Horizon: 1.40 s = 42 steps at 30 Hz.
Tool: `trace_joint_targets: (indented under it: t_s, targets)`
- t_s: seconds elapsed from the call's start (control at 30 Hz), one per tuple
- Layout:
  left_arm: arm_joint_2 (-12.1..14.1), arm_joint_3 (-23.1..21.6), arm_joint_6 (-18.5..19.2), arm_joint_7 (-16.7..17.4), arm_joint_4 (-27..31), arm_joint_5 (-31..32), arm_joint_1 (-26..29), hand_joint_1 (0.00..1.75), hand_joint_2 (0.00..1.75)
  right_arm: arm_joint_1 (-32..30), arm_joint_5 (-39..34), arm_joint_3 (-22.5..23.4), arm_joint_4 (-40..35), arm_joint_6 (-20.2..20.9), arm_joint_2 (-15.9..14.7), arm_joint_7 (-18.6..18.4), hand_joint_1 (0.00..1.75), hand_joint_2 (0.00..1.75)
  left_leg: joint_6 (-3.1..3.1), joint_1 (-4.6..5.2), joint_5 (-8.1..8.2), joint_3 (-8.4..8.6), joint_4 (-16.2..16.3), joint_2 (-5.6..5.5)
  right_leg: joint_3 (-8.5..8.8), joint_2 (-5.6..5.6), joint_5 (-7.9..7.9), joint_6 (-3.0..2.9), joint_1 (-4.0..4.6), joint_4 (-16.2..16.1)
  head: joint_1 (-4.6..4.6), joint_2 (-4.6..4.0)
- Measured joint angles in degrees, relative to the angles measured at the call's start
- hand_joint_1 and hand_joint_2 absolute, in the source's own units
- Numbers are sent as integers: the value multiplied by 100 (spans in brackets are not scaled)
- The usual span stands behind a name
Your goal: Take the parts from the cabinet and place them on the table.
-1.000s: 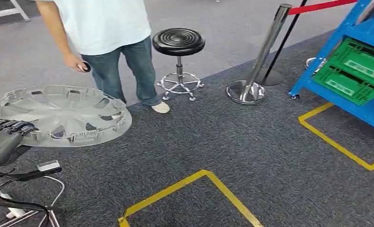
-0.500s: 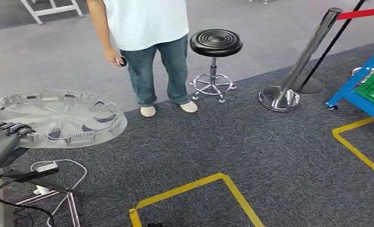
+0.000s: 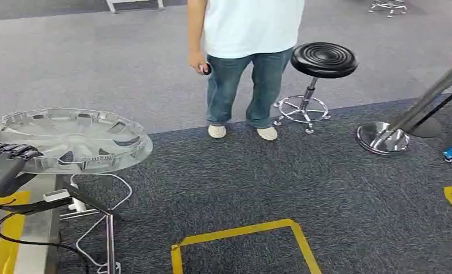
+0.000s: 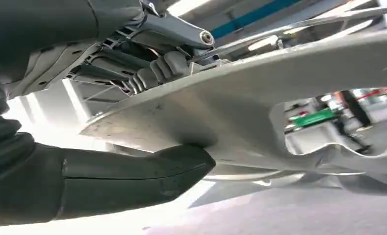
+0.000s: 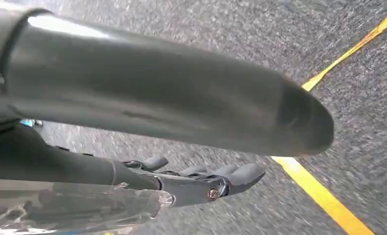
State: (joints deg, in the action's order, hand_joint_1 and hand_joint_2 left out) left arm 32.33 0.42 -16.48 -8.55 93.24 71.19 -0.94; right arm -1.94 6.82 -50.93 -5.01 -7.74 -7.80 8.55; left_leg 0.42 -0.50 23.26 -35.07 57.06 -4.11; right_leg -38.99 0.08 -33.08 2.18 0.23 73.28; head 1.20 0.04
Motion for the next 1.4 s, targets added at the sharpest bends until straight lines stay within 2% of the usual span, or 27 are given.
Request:
trace_joint_targets:
  t_s: [0.03,0.07,0.1,0.13,0.23,0.27,0.3,0.33,0.4,0.43,0.47,0.53,0.57,0.6,0.63,0.77,0.83,0.87,0.93,0.97,1.0,1.07,1.1,1.13,1.27,1.33,1.4]
  targets:
    - [0,0,31,2,0,0,-7,175,175,4,0,0,0,0,-2,2,0,0,-3,-7,0,6,1,-84,202,45,277,-9,-9,-474,2,0]
    - [0,0,67,11,0,0,-25,175,175,7,0,0,0,0,-7,2,0,0,-24,-18,-4,12,6,-165,435,224,551,-11,-36,-1007,-2,0]
    - [0,0,92,20,0,0,-50,175,175,3,2,0,0,0,-7,2,0,0,-59,-11,-7,-11,17,-234,544,652,609,5,-93,-1314,-4,0]
    - [2,-4,131,28,0,0,-86,175,175,2,0,0,0,4,-7,2,0,0,-86,-5,-15,-64,59,-329,653,651,580,16,-125,-1423,8,0]
    - [9,0,153,44,-2,0,-98,175,175,7,9,0,0,15,-7,0,0,0,-215,-63,-107,-112,-8,-560,636,436,598,-48,-64,-1391,2,-2]
    - [13,0,155,44,-2,-2,-95,175,175,16,9,0,0,15,-7,2,0,0,-228,-60,-85,-138,15,-442,662,335,635,-107,-97,-1445,7,0]
    - [18,0,166,44,-2,-7,-112,175,175,21,9,0,0,13,-17,2,0,0,-249,3,30,-192,159,-2,677,262,640,-142,-79,-1463,48,0]
    - [13,-2,168,44,-2,-9,-143,175,175,19,9,0,0,11,-20,2,0,0,-270,5,243,-363,508,213,678,179,641,-176,-57,-1464,61,0]
    - [0,-20,170,44,-2,-17,-155,175,175,-1,9,0,0,15,-24,-9,0,0,-285,-8,662,-802,1460,340,673,-1,628,-196,-29,-1463,57,0]
    - [-4,-24,177,44,-4,-17,-160,175,175,-8,9,0,0,15,-35,-15,0,0,-289,-8,732,-935,1751,346,674,-83,622,-202,-24,-1463,57,0]
    - [-9,-26,188,46,-13,-17,-165,175,175,-6,9,0,0,18,-44,-15,0,0,-295,-8,675,-935,1767,347,677,-170,618,-205,-22,-1463,57,0]
    - [-9,-28,227,57,-26,-17,-169,175,175,14,9,0,0,15,-44,-15,0,0,-281,-7,269,-559,1085,383,686,-325,607,-197,-21,-1463,57,0]
    - [-7,-28,240,61,-28,-20,-178,175,175,22,11,0,0,17,-44,-15,0,0,-268,1,54,-246,536,520,702,-395,594,-180,-20,-1463,59,0]
    - [-9,-28,249,63,-28,-33,-202,175,175,24,11,0,0,17,-48,-17,0,0,-262,23,0,-8,131,860,729,-456,579,-157,0,-1462,61,0]
    - [-9,-35,260,63,-28,-33,-245,175,175,24,11,0,0,15,-70,-17,0,0,-223,91,52,25,29,951,723,-516,538,-116,54,-1437,66,0]
    - [-2,-31,277,81,-33,-42,-286,175,175,53,33,-2,-7,18,-70,-15,0,0,-66,62,-6,11,-16,610,787,-748,493,-17,50,-1485,48,0]
    - [2,-15,282,85,-37,-46,-345,175,175,61,42,-4,-9,15,-70,-13,0,0,-7,36,-15,10,-20,503,596,-206,241,31,15,-1071,-2,0]
    - [-9,-17,284,85,-37,-46,-355,175,175,61,44,-4,-9,15,-70,-15,0,0,11,34,-16,6,-20,435,350,-78,6,39,12,-551,-20,0]
    - [-28,-17,288,85,-53,-46,-353,175,175,30,50,-9,-9,33,-70,-15,0,0,22,41,-14,0,-17,282,-102,-21,-279,39,17,292,-20,0]
    - [-35,-17,291,85,-57,-46,-353,175,175,17,52,-13,-9,35,-70,-15,0,0,21,41,-16,0,-16,200,-172,-15,-229,32,18,366,-22,0]
    - [-37,-17,293,85,-57,-50,-353,175,175,14,57,-18,-9,35,-70,-15,0,0,19,40,-18,2,-14,117,-118,-11,-57,23,16,187,-22,0]
    - [-37,-17,310,85,-57,-52,-355,175,175,20,59,-20,-7,33,-70,-15,0,0,-2,23,-30,7,-11,-46,325,120,497,0,-9,-794,-22,0]
    - [-39,-17,315,85,-57,-55,-356,175,175,20,61,-22,-7,33,-70,-15,0,0,-25,12,-38,3,-8,-126,558,363,663,6,-40,-1271,-24,0]
    - [-39,-13,323,87,-57,-57,-372,175,175,17,61,-24,-9,33,-68,-15,0,0,-58,39,-48,-32,28,-196,616,559,584,15,-77,-1451,-20,0]
    - [-44,-2,347,92,-81,-59,-361,175,175,35,72,-33,-9,37,-68,-24,0,0,-200,-23,-152,-108,-40,-444,658,276,657,-98,-35,-1464,-15,0]
    - [-41,0,352,92,-87,-61,-375,175,175,44,76,-35,-9,35,-70,-24,0,0,-225,26,114,-264,287,158,667,135,685,-178,-34,-1496,26,0]
    - [-65,-7,374,92,-94,-59,-384,175,175,29,77,-37,-9,35,-70,-28,0,0,-263,13,559,-665,1175,317,654,-4,679,-197,-19,-1496,26,-2]
